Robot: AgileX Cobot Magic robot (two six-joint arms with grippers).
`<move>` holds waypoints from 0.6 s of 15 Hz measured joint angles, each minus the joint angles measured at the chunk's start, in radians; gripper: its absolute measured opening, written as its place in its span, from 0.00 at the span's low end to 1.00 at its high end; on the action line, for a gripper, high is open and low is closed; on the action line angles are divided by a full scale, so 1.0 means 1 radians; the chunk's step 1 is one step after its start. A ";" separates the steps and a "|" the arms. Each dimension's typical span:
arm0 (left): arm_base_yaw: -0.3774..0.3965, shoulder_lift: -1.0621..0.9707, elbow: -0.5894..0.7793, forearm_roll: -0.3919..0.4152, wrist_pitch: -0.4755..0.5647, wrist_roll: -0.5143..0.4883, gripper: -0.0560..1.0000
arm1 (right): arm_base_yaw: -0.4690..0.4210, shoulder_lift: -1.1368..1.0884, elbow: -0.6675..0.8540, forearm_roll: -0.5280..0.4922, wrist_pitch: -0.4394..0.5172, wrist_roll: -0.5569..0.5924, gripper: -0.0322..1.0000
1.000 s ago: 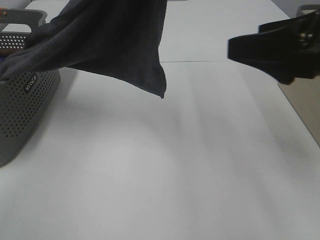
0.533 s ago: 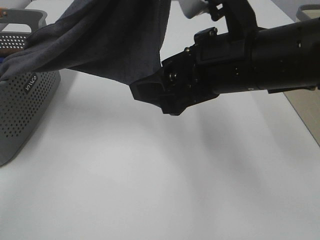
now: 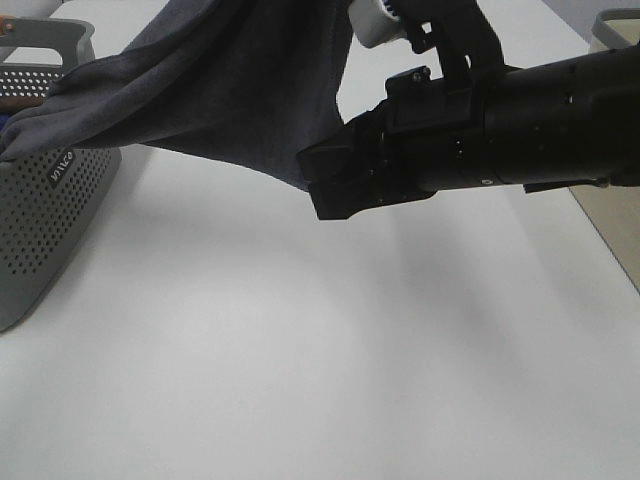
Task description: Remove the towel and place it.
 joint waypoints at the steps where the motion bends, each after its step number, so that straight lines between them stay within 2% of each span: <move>1: 0.000 0.000 0.000 0.017 0.001 0.000 0.05 | 0.000 0.000 0.000 0.000 -0.005 0.012 0.05; 2: 0.000 0.000 0.000 0.030 0.007 0.000 0.05 | 0.000 0.000 0.000 -0.010 -0.005 0.038 0.04; 4: 0.000 0.000 0.000 0.073 0.068 0.011 0.05 | 0.000 -0.001 0.000 -0.174 0.059 0.229 0.04; 6: 0.000 0.000 0.000 0.103 0.122 0.032 0.05 | 0.000 -0.001 -0.013 -0.438 0.133 0.497 0.04; 8: 0.000 0.000 0.000 0.117 0.139 0.042 0.05 | 0.000 -0.001 -0.074 -0.805 0.227 0.866 0.04; 9: 0.000 0.000 0.000 0.119 0.139 0.042 0.05 | 0.000 -0.001 -0.098 -0.899 0.255 0.971 0.04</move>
